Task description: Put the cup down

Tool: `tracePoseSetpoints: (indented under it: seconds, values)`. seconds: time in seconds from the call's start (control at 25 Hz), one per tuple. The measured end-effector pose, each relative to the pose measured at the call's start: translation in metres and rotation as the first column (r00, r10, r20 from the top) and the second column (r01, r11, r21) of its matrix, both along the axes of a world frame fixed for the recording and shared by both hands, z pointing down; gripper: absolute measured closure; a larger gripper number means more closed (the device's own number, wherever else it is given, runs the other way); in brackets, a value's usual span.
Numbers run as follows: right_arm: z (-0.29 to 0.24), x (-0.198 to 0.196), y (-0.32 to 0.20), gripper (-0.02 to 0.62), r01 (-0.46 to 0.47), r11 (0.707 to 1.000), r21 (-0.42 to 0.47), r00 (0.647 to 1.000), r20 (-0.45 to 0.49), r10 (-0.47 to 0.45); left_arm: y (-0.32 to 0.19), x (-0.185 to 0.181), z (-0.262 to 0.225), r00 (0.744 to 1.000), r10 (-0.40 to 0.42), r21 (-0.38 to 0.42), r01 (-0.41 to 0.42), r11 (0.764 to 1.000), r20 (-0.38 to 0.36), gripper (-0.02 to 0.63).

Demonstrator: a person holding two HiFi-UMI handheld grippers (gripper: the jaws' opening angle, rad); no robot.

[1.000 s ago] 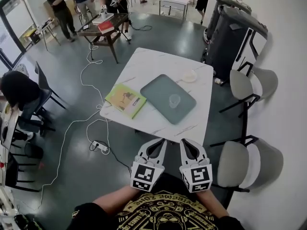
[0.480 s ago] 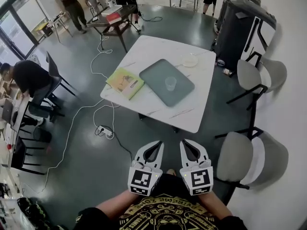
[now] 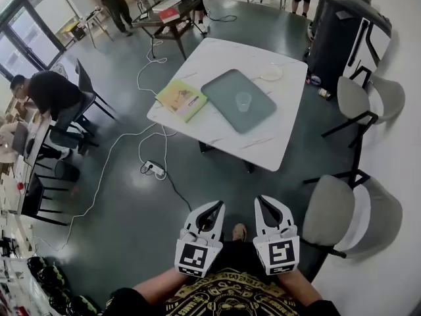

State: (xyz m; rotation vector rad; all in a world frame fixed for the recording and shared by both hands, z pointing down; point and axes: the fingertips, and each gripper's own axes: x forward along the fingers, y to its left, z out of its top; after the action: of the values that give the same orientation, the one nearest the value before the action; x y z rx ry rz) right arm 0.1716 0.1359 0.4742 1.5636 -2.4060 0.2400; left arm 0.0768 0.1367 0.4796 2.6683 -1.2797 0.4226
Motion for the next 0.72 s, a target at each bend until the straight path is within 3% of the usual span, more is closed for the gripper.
tracePoseSetpoints:
  seconds: [0.72]
  values:
    - [0.012,-0.028,0.018,0.592,0.057,0.998,-0.010,0.998,-0.019,-0.057,0.015,-0.022,0.013,0.999,-0.042,0.003,0.042,0.999,-0.006,0.598]
